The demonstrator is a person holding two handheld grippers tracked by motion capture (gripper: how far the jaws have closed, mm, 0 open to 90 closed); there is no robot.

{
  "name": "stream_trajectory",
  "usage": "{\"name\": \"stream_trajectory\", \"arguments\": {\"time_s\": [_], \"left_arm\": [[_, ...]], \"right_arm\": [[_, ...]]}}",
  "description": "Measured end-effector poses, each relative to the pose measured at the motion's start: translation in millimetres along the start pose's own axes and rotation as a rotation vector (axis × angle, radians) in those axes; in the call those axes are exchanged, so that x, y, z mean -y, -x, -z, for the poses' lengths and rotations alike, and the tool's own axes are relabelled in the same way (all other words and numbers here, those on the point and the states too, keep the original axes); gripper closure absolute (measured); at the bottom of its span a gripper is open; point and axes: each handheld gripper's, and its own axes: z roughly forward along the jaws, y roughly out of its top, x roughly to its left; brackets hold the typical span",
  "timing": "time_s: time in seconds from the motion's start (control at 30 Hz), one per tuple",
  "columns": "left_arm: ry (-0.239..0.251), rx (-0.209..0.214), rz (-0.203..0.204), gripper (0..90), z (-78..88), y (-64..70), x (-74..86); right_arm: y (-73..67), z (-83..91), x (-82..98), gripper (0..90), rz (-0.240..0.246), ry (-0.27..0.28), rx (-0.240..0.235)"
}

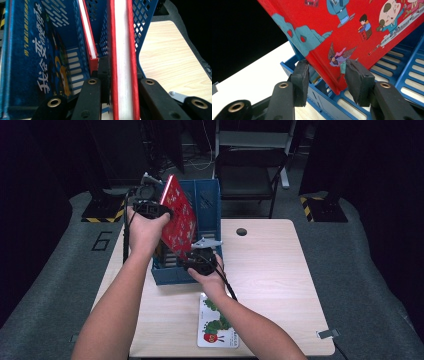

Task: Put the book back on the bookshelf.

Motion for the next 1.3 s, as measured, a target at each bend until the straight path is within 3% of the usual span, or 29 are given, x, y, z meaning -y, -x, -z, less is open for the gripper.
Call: {"name": "stream_trajectory", "arguments": {"time_s": [0.3, 0.9, 1.3], "left_arm": [[-0.012, 0.003, 0.001, 78.6, -6.0, -1.1, 3.8], [-0.033, -0.006, -0.006, 78.8, -4.3, -3.6, 10.0], [-0.054, -0.011, 0.023, 78.7, -23.1, -5.3, 17.7]], "right_arm": [[2.7, -2.6, 2.6, 54.1, 0.007, -0.018, 0.021], [-7.6, -6.0, -2.4, 54.1, 0.025, -0.017, 0.009], [-8.4, -10.2, 2.5, 54.1, 0.036, -0.033, 0.003]]}}
